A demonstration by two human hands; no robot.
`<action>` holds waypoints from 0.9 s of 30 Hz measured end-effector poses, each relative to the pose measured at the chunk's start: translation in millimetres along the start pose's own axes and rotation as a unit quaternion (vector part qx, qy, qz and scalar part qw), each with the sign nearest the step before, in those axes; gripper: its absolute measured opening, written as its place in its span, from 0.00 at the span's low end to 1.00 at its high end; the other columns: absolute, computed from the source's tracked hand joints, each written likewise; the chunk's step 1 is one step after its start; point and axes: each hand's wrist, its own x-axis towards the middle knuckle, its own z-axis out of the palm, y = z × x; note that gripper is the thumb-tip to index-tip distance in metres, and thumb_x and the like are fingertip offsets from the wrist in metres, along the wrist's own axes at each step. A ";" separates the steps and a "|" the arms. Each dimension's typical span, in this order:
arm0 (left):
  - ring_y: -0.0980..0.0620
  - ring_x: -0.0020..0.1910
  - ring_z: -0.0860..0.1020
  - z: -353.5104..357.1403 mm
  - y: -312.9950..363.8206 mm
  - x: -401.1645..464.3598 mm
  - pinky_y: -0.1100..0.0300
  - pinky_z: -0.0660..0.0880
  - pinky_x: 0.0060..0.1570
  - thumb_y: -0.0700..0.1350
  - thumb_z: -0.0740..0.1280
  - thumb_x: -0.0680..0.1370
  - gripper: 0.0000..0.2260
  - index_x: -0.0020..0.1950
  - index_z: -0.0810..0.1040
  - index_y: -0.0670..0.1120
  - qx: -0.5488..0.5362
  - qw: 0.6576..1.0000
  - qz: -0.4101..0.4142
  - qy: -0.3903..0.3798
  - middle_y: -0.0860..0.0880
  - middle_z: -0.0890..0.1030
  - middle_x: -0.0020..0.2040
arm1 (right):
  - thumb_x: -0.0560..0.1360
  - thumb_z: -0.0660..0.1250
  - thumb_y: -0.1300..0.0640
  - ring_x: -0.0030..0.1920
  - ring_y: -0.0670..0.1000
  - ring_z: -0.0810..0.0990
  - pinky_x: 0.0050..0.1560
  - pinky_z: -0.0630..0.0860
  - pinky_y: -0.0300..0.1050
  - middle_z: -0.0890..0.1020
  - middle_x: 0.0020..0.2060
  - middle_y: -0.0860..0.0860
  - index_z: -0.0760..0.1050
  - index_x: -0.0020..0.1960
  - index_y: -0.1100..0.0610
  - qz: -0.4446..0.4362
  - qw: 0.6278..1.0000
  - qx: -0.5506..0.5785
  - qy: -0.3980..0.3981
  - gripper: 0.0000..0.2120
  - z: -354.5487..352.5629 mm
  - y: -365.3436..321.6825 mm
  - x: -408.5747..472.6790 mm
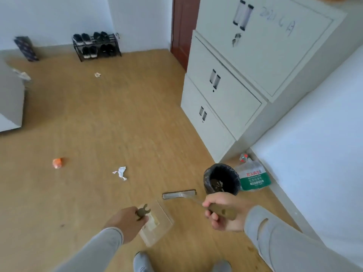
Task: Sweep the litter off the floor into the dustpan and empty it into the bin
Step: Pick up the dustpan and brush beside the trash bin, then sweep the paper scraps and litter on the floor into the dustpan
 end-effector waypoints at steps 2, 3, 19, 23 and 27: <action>0.54 0.42 0.81 -22.4 -34.5 -3.1 0.59 0.79 0.45 0.64 0.61 0.79 0.15 0.53 0.77 0.54 -0.021 1.000 -0.010 0.021 0.55 0.82 0.45 | 0.77 0.65 0.63 0.25 0.47 0.73 0.27 0.78 0.43 0.77 0.32 0.55 0.71 0.47 0.60 -0.006 0.996 -0.093 0.011 0.03 49.4 -12.9 13.8; 0.54 0.43 0.81 -30.8 -50.8 -2.5 0.59 0.79 0.45 0.64 0.61 0.80 0.15 0.53 0.77 0.54 -0.030 0.999 -0.014 0.030 0.55 0.81 0.45 | 0.78 0.65 0.63 0.25 0.48 0.73 0.29 0.79 0.44 0.77 0.33 0.55 0.72 0.47 0.61 -0.013 0.990 -0.136 0.020 0.02 72.9 -18.9 20.6; 0.50 0.39 0.82 -128.4 -178.2 39.6 0.56 0.79 0.40 0.63 0.61 0.80 0.15 0.55 0.77 0.53 -0.158 0.970 -0.134 0.124 0.52 0.83 0.41 | 0.78 0.61 0.66 0.29 0.52 0.76 0.27 0.73 0.41 0.84 0.39 0.59 0.76 0.47 0.62 -0.002 0.812 -0.549 0.198 0.06 161.8 -111.1 151.9; 0.51 0.39 0.82 -150.6 -182.9 63.9 0.55 0.80 0.41 0.65 0.61 0.79 0.15 0.54 0.77 0.55 -0.156 0.965 -0.162 0.136 0.53 0.83 0.40 | 0.81 0.57 0.58 0.33 0.49 0.77 0.28 0.72 0.39 0.78 0.40 0.51 0.76 0.61 0.59 -0.063 0.769 -0.590 0.235 0.13 162.7 -154.7 177.6; 0.51 0.37 0.82 -174.8 -179.6 89.1 0.58 0.76 0.35 0.65 0.62 0.79 0.14 0.53 0.78 0.56 -0.160 0.961 -0.183 0.132 0.53 0.83 0.39 | 0.82 0.56 0.56 0.34 0.47 0.76 0.31 0.71 0.38 0.76 0.39 0.49 0.76 0.65 0.60 -0.051 0.748 -0.625 0.220 0.16 172.0 -207.4 198.7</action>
